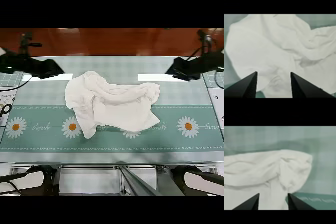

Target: Fold the shirts.

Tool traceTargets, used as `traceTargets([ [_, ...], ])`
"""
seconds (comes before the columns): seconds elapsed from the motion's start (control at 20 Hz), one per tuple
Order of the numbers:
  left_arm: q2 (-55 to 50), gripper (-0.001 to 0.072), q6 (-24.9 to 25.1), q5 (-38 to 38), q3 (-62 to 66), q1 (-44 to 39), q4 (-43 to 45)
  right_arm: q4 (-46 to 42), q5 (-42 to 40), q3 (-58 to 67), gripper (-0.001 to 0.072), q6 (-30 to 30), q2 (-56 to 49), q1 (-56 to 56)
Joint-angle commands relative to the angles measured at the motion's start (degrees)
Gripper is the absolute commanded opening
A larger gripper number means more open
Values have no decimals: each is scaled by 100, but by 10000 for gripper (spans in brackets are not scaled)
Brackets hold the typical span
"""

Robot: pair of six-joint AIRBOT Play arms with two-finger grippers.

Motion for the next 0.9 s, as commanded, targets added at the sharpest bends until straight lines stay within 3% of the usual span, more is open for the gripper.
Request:
traceTargets([
  [0.0,892,503,-352,-374,-811,911,354,-1080,345,-988,412,74,1198,-391],
  [0.1,1480,504,-382,66,-2120,1222,282,-531,-372,-2487,416,72,2044,-520],
  [0.2,1639,504,-313,118,-3185,1460,133,514,-752,-3676,416,-398,2520,-636],
  [0.4,1449,504,-22,407,-4295,1672,-1038,2181,-874,-4612,415,-1314,2647,-673],
  [0.5,1272,504,245,468,-4459,1449,-1469,2256,-951,-4612,415,-1329,2645,-673],
  [0.6,1036,504,240,625,-4461,1016,-1353,2249,-1005,-4612,415,-1329,2645,-675],
  [0.85,549,504,-149,1720,-4439,-2,-1530,2240,-1025,-4612,415,-1329,2645,-675],
])
